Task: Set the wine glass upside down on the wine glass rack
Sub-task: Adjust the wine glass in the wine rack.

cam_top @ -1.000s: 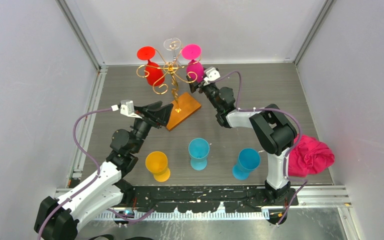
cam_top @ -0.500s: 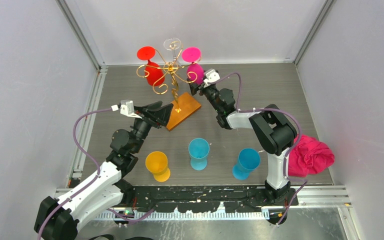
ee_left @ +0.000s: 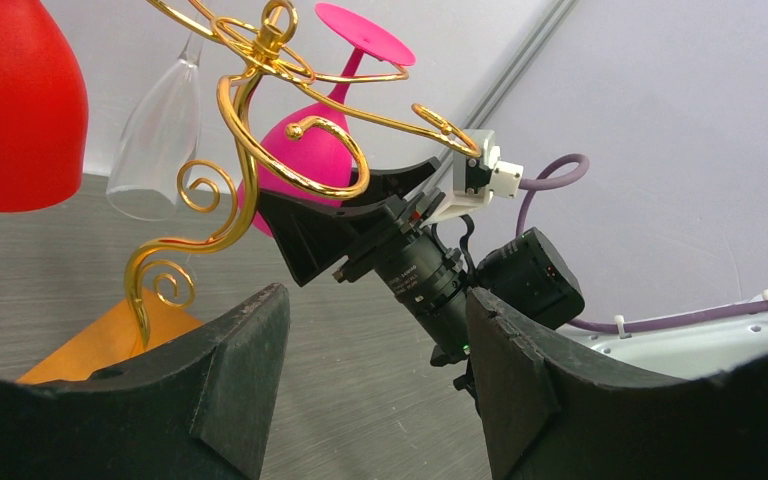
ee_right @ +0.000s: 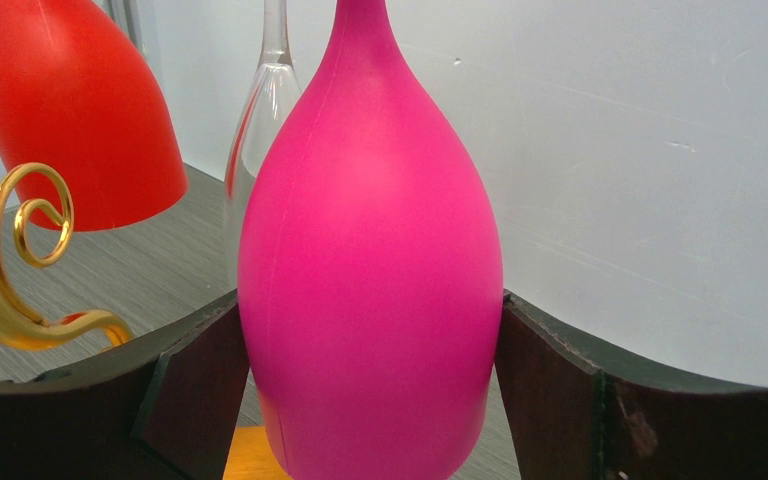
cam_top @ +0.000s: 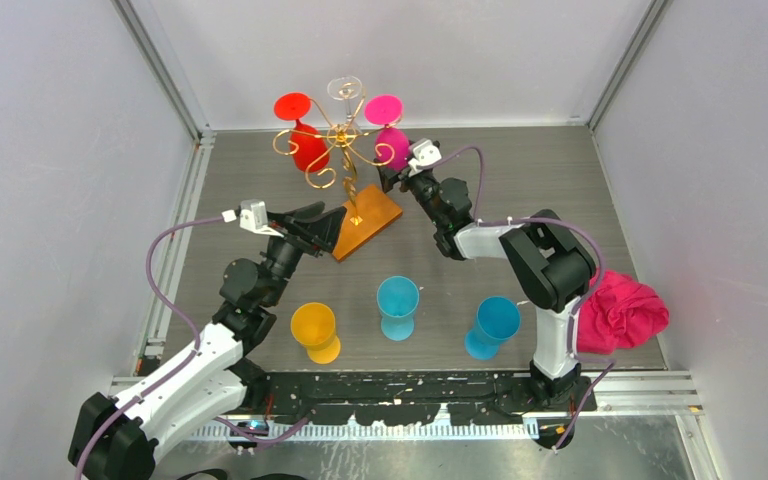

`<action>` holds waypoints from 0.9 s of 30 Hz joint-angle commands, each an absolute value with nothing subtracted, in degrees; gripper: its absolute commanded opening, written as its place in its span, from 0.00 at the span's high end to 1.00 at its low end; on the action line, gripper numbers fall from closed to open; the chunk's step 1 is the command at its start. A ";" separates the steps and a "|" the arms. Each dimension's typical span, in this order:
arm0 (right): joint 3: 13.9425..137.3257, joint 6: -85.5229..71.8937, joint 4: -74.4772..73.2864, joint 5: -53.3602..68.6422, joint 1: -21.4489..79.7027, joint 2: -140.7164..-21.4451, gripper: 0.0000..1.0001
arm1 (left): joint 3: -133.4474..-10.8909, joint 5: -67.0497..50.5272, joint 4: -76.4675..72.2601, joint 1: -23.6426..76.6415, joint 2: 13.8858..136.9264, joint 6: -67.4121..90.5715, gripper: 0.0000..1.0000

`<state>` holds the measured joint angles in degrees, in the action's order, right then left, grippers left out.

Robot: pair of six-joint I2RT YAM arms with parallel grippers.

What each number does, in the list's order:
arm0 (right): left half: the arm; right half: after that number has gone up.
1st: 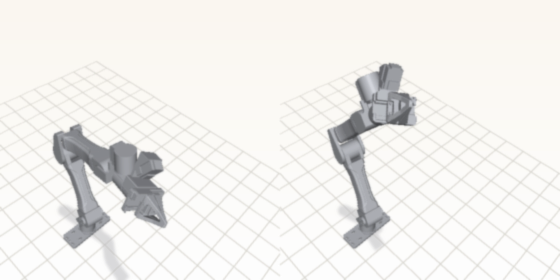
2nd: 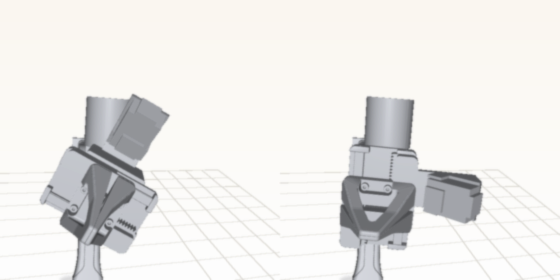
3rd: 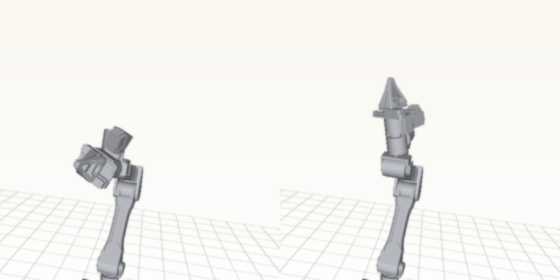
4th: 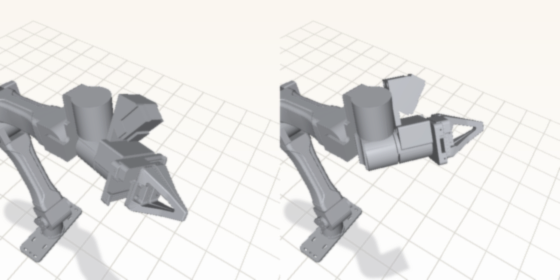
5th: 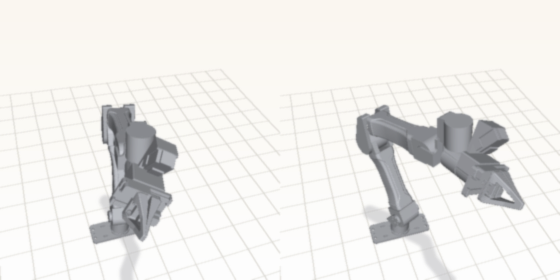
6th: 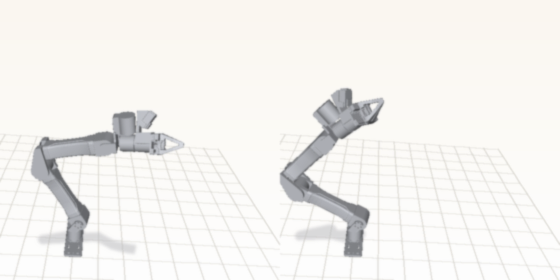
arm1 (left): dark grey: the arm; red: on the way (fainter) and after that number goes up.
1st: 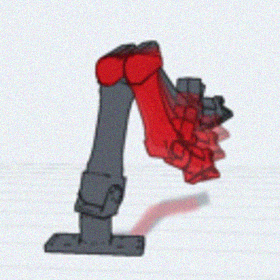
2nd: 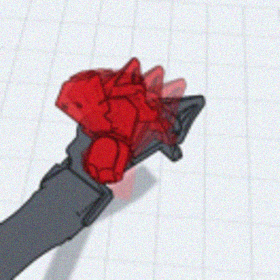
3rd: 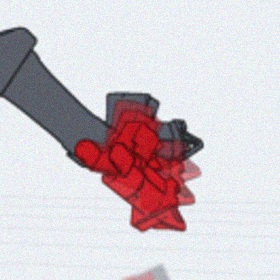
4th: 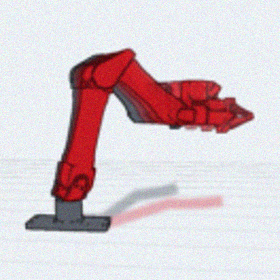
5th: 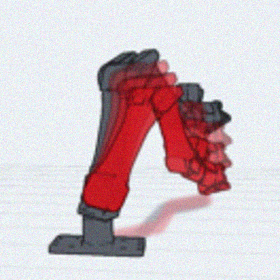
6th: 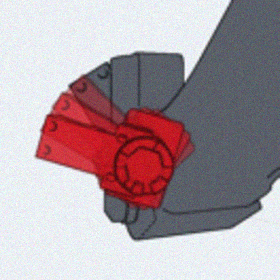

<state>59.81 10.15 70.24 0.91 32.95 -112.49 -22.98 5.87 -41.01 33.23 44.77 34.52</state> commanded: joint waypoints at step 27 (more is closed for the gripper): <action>55.91 13.24 62.40 2.72 35.82 -99.28 0.00 | -25.21 4.57 -35.35 33.02 38.83 34.07 0.32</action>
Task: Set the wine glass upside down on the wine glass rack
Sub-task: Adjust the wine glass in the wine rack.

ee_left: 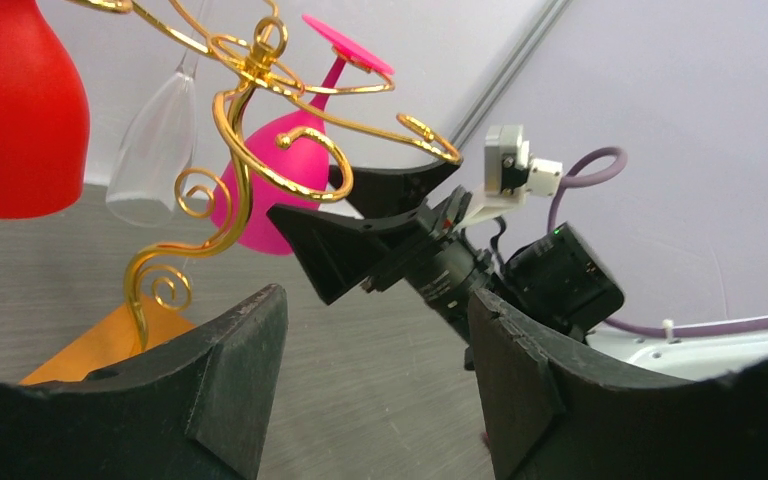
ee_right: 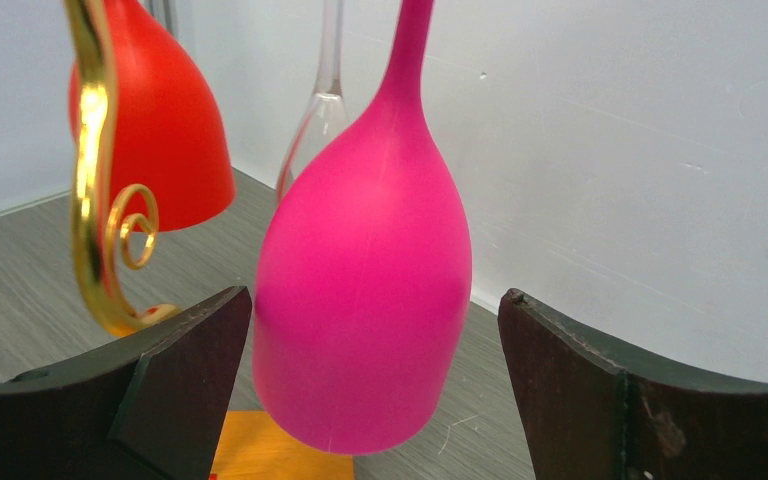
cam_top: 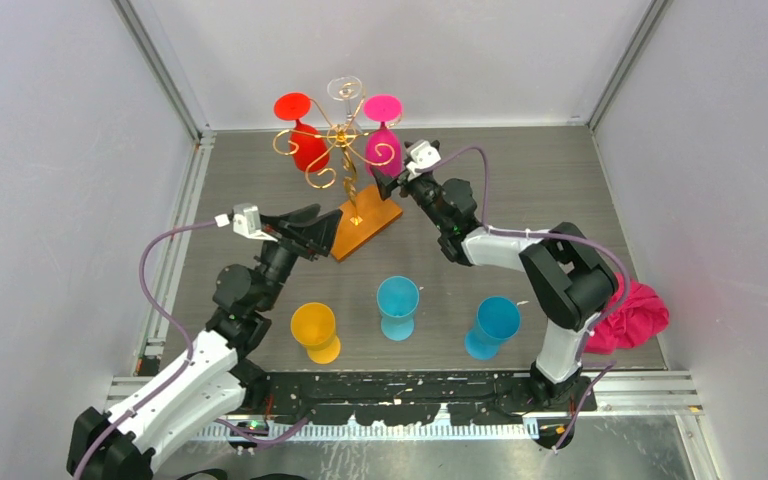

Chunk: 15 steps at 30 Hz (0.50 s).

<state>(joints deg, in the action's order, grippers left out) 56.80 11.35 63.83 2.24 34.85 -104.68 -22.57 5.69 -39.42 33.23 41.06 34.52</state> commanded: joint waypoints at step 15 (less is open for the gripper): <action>49.99 16.41 51.88 -4.50 39.02 -84.42 0.00 | -45.39 1.56 19.28 32.99 28.29 25.35 0.32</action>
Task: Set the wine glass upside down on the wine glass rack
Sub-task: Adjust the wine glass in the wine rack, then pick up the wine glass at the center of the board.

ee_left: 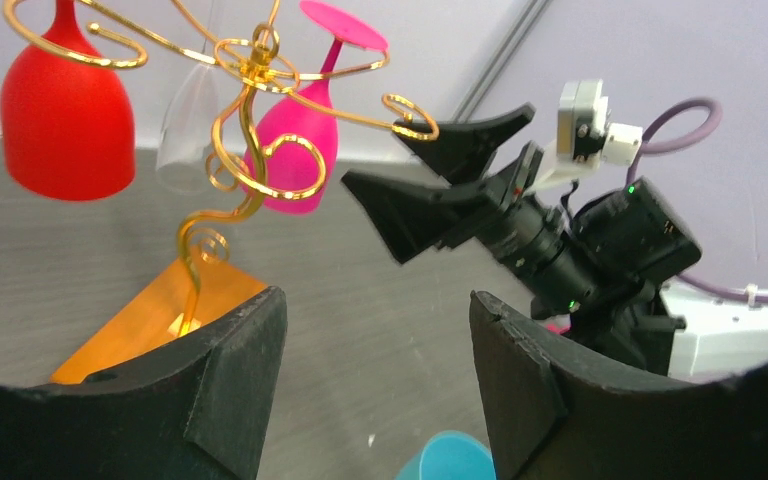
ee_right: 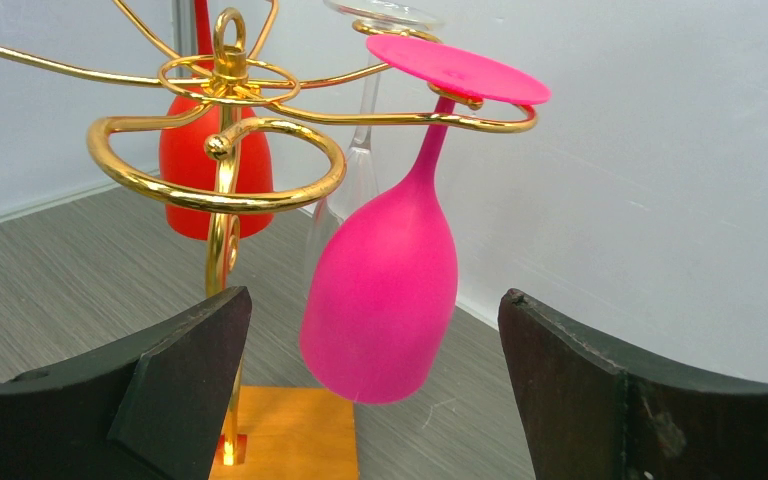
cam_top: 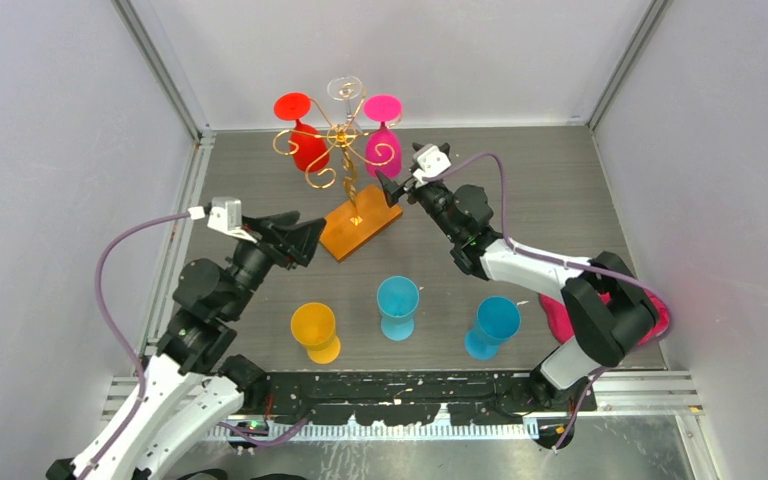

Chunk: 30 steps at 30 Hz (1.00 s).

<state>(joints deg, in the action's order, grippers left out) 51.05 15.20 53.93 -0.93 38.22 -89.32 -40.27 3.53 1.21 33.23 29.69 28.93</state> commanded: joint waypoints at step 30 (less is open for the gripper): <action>46.42 17.64 39.20 -20.52 42.45 -69.64 0.00 | -52.24 -5.21 62.94 32.97 29.31 33.25 0.50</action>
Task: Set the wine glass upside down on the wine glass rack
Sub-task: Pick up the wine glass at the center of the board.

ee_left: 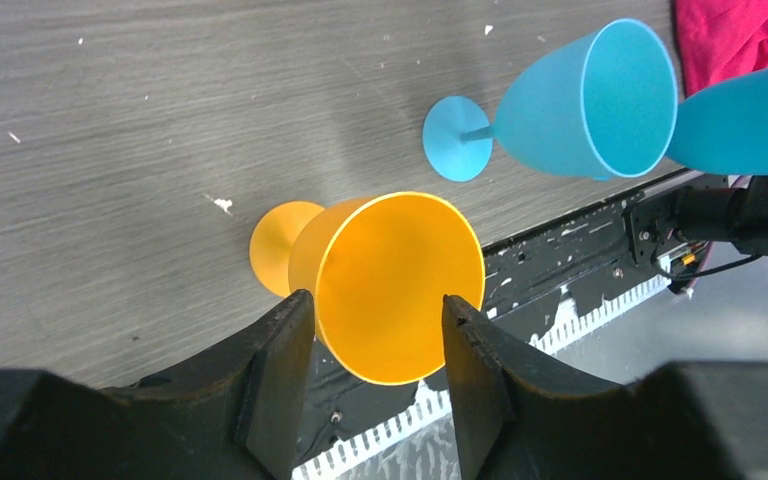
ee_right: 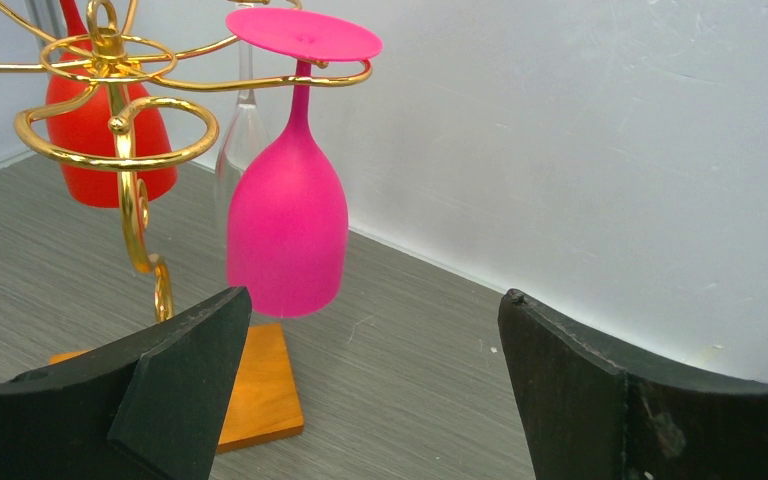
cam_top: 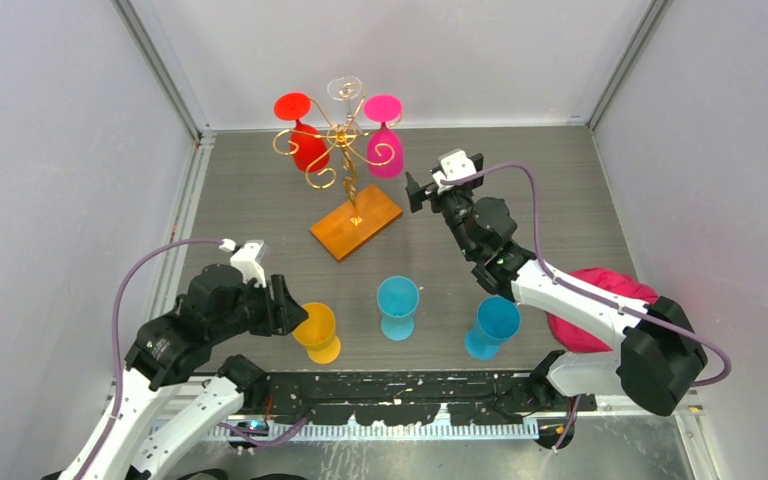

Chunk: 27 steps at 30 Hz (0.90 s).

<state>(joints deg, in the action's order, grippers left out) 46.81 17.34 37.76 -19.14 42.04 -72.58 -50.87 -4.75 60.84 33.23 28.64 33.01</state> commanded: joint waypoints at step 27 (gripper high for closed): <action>44.84 17.34 35.30 -24.66 42.95 -60.36 0.00 | -52.78 -0.77 63.81 34.97 46.01 35.39 0.99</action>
